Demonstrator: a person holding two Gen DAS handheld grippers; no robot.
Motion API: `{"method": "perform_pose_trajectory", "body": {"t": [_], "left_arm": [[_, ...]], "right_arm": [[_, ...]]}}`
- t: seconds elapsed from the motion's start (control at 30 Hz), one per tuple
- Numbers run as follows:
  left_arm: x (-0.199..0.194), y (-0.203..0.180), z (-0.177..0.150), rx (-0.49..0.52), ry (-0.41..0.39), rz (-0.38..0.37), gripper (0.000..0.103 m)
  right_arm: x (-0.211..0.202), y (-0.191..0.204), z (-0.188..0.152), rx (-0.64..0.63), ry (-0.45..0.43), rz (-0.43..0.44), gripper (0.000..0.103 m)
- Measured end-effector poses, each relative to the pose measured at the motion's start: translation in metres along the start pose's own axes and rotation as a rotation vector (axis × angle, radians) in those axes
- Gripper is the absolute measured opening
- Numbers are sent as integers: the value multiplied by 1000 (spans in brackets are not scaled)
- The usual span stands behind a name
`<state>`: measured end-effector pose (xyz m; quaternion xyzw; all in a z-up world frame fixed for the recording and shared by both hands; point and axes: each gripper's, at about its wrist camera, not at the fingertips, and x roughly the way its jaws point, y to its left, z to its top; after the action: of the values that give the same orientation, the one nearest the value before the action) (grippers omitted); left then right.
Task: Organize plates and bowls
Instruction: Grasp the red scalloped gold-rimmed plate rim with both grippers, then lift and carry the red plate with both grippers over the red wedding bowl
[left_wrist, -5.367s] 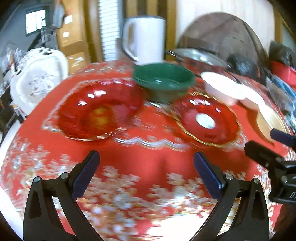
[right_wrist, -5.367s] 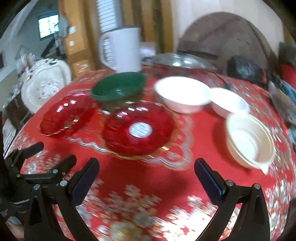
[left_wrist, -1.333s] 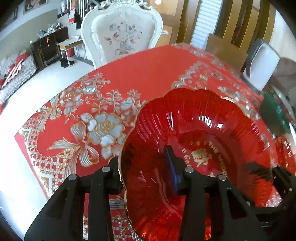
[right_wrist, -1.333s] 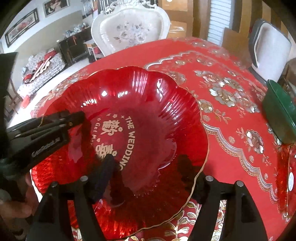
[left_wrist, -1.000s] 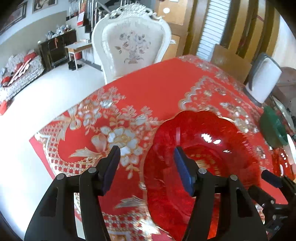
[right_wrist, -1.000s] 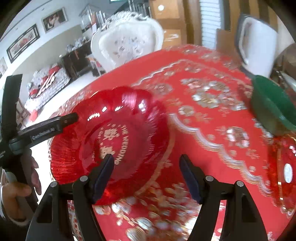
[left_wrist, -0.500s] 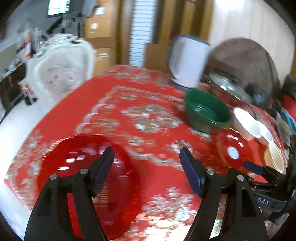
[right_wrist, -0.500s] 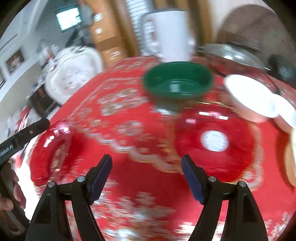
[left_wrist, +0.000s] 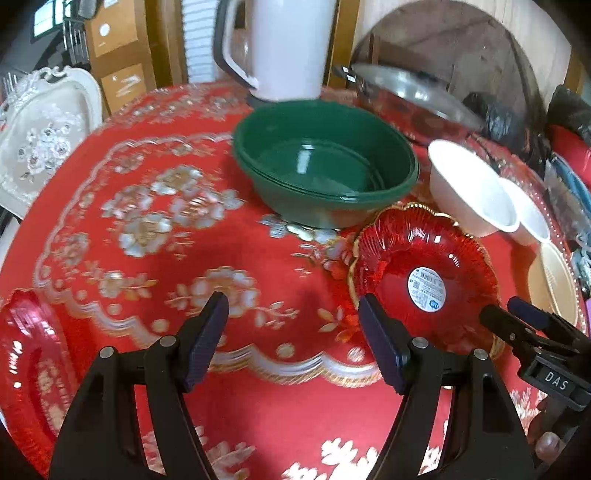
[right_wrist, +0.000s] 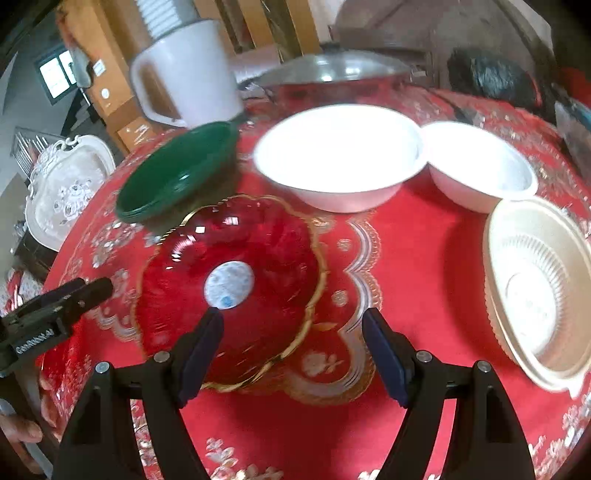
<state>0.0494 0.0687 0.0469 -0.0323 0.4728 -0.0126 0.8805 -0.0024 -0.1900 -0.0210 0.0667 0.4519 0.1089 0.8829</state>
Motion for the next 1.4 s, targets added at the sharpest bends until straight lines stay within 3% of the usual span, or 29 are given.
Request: {"method": "perform_pose_trajectory", "body": {"t": [0.13, 0.43, 0.53, 0.6, 0.67, 0.7, 0.77, 1.03, 1.4], "left_arm": [[19, -14, 6, 21, 20, 7, 74], [41, -30, 10, 64, 51, 30, 74], [46, -37, 10, 89, 48, 33, 73], [44, -42, 9, 108, 25, 30, 59], [43, -46, 10, 124, 23, 17, 38], [43, -50, 10, 133, 25, 13, 33], [43, -54, 9, 148, 15, 38, 33], [37, -41, 6, 99, 30, -2, 33], [4, -12, 0, 50, 1, 13, 33]], "right_arm": [[18, -7, 7, 0, 32, 39, 78], [25, -1, 14, -96, 17, 33, 76], [27, 3, 16, -130, 8, 33, 63], [29, 4, 19, -145, 3, 37, 60], [31, 8, 19, -165, -1, 21, 52], [31, 12, 18, -176, 0, 20, 52], [32, 18, 17, -197, -2, -7, 52], [25, 34, 9, -216, -42, -70, 54], [7, 68, 6, -233, -71, -46, 57]]}}
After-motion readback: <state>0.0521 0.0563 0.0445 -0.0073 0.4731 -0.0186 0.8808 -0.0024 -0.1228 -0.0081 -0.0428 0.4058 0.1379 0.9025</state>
